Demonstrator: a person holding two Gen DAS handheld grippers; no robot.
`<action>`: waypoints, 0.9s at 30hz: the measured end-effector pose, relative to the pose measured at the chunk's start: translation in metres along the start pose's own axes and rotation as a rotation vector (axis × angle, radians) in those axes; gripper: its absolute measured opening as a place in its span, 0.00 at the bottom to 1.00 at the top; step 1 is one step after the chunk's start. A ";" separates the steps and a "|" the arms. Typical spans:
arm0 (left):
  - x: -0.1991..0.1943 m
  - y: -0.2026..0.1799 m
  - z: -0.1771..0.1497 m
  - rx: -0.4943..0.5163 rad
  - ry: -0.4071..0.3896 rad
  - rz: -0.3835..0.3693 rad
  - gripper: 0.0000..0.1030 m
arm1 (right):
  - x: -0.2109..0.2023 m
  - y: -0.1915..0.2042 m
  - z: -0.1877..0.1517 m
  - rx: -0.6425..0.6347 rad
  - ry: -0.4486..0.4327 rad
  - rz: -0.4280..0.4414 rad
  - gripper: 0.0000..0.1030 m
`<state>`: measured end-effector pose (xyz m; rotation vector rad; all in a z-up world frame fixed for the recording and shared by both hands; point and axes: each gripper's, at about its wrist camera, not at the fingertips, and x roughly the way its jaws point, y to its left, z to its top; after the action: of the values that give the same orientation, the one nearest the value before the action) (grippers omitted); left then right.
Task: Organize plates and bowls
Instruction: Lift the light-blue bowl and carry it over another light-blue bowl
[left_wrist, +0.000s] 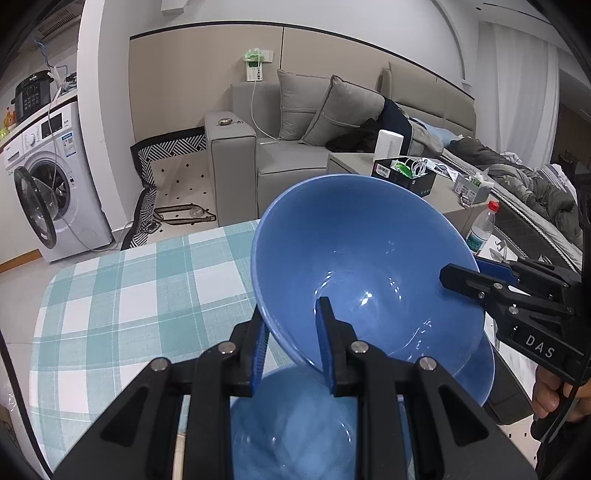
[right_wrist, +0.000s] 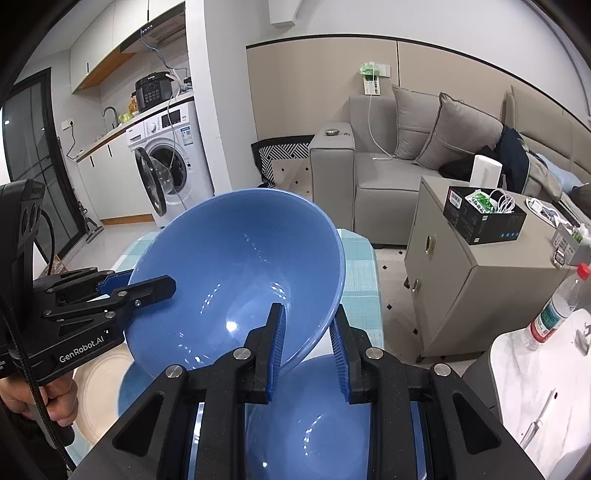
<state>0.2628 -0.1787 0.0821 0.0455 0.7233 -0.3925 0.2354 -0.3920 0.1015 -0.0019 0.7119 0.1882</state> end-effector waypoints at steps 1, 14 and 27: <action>-0.002 0.000 -0.001 0.002 -0.003 0.002 0.23 | -0.002 0.001 0.000 0.000 -0.005 0.001 0.24; -0.023 -0.003 -0.013 0.000 -0.034 0.009 0.23 | -0.019 0.012 -0.008 -0.020 -0.031 -0.001 0.24; -0.043 -0.005 -0.026 -0.002 -0.045 0.034 0.23 | -0.036 0.023 -0.024 -0.022 -0.044 0.024 0.24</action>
<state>0.2147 -0.1642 0.0911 0.0470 0.6775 -0.3593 0.1895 -0.3772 0.1083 -0.0106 0.6662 0.2183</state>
